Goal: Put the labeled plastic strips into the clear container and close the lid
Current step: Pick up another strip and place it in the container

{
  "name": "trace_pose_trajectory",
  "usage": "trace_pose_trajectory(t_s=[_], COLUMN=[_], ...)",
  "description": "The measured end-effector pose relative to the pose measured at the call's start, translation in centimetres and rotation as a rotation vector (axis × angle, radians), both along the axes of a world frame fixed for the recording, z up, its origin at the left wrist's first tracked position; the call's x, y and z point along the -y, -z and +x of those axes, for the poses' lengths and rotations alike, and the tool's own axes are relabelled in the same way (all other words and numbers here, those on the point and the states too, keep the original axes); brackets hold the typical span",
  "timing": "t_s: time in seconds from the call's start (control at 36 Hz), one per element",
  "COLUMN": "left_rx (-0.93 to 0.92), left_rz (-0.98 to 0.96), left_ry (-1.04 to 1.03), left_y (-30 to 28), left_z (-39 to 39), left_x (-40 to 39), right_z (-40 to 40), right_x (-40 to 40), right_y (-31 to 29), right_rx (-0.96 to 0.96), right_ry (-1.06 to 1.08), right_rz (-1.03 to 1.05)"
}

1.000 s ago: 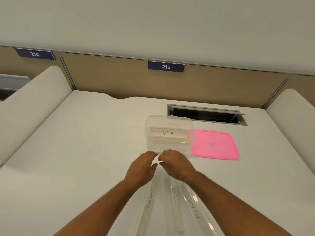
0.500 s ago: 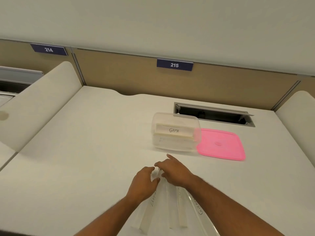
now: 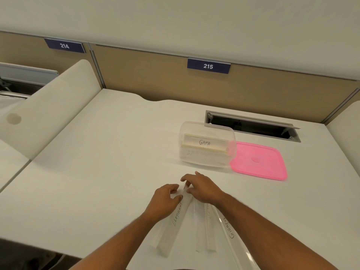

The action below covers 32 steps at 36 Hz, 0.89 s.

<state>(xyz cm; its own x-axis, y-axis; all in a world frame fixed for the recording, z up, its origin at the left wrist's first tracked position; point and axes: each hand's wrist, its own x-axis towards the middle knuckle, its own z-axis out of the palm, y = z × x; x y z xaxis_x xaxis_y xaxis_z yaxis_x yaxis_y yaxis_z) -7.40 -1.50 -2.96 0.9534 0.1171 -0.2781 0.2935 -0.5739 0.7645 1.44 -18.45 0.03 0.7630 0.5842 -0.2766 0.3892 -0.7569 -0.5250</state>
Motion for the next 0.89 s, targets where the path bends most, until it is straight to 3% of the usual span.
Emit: trace_pose_trajectory(t_s=[0.36, 0.56, 0.89], left_rx=[-0.018, -0.043, -0.009], left_rz=[-0.246, -0.407, -0.193], left_ry=[-0.036, -0.035, 0.157], left_y=[-1.6, -2.6, -3.3], left_z=[-0.1, 0.8, 2.2], left_x=[-1.3, -1.6, -1.2], right_z=[1.4, 2.8, 6.1], right_x=[-0.5, 0.1, 2.5], right_y=[-2.9, -4.3, -7.4], right_rx=[-0.230, -0.291, -0.235], right_ry=[0.170, 0.377, 0.573], right_rz=[0.273, 0.468, 0.565])
